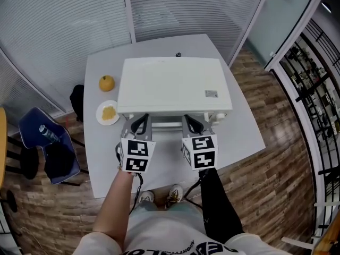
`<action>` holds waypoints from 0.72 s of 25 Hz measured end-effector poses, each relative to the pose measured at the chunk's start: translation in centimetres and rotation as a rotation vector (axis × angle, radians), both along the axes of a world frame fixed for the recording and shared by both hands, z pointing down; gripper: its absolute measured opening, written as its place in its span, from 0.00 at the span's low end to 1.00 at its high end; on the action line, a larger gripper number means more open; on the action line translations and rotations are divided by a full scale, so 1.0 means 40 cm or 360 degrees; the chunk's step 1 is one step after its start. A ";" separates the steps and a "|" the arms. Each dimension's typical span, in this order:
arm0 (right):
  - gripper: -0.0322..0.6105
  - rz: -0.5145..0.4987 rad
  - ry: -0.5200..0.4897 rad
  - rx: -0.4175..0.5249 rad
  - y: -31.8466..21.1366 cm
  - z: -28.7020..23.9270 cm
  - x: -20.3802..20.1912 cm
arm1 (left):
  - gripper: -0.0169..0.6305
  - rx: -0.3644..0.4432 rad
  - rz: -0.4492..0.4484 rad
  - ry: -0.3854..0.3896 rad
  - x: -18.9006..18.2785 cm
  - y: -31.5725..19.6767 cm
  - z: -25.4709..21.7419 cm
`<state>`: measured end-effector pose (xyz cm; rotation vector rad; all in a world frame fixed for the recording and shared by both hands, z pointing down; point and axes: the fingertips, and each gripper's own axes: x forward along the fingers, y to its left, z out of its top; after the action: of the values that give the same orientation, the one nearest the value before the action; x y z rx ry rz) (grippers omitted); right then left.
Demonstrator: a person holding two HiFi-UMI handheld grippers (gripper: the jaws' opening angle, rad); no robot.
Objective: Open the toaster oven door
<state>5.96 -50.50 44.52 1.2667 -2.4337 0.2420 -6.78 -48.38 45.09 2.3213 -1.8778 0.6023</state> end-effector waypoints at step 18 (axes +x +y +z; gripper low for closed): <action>0.05 0.0082 -0.0013 -0.0186 0.038 0.021 0.009 | 0.11 -0.0049 -0.0089 0.0226 0.003 0.057 0.016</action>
<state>6.33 -48.98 45.38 1.2803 -2.3587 0.3984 -6.66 -46.08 45.74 2.2206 -1.8493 0.4448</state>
